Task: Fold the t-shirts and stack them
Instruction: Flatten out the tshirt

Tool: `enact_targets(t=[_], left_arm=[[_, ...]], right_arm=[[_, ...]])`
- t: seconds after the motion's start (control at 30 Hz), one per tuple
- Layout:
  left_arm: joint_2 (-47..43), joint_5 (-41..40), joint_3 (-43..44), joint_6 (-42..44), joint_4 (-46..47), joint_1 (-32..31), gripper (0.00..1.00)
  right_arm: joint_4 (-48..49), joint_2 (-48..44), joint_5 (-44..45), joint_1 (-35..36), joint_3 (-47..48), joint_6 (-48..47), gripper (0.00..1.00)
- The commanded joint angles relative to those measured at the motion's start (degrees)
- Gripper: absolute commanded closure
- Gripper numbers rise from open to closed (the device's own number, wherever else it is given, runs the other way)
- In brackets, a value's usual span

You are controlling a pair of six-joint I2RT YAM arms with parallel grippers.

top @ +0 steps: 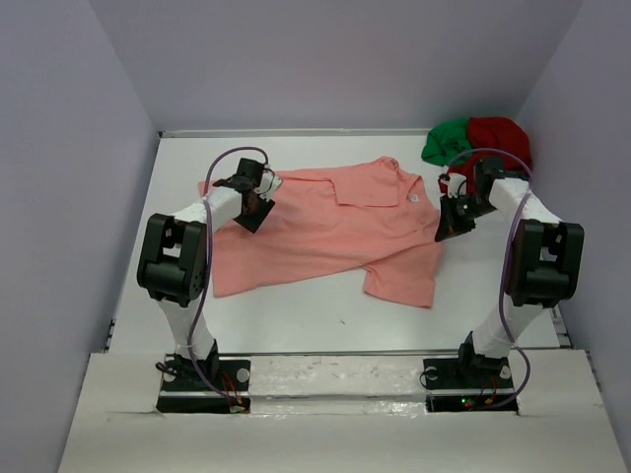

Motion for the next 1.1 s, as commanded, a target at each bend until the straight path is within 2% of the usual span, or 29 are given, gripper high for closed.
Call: enact_targets(t=[0.0, 0.3, 0.47, 0.57, 0.67, 1.07], left_arm=[[-0.1, -2.1, 3.6, -0.8, -0.4, -1.2, 0.37], [-11.3, -5.9, -0.3, 1.8, -1.7, -1.5, 0.37], [-20.2, -0.3, -3.5, 2.8, -9.2, -1.0, 0.37], [-22.3, 3.0, -5.9, 3.1, -15.5, -0.9, 0.39], [-26.4, 4.6, -8.4, 3.5, -19.8, -1.0, 0.56], [-29.9, 11.0, -17.3, 9.9, -26.4, -1.0, 0.55]], right_arm=[[-0.9, -1.6, -1.3, -0.3, 2.5, 0.0, 1.00], [-0.2, -1.3, -2.5, -0.3, 3.2, -0.1, 1.00], [2.3, -2.1, -3.5, -0.3, 4.5, 0.7, 1.00], [2.1, -1.0, -4.5, -0.3, 6.1, 0.9, 1.00], [2.0, -0.5, -5.5, -0.3, 6.4, 0.7, 1.00], [2.2, -1.4, -6.1, -0.3, 5.0, 0.3, 1.00]])
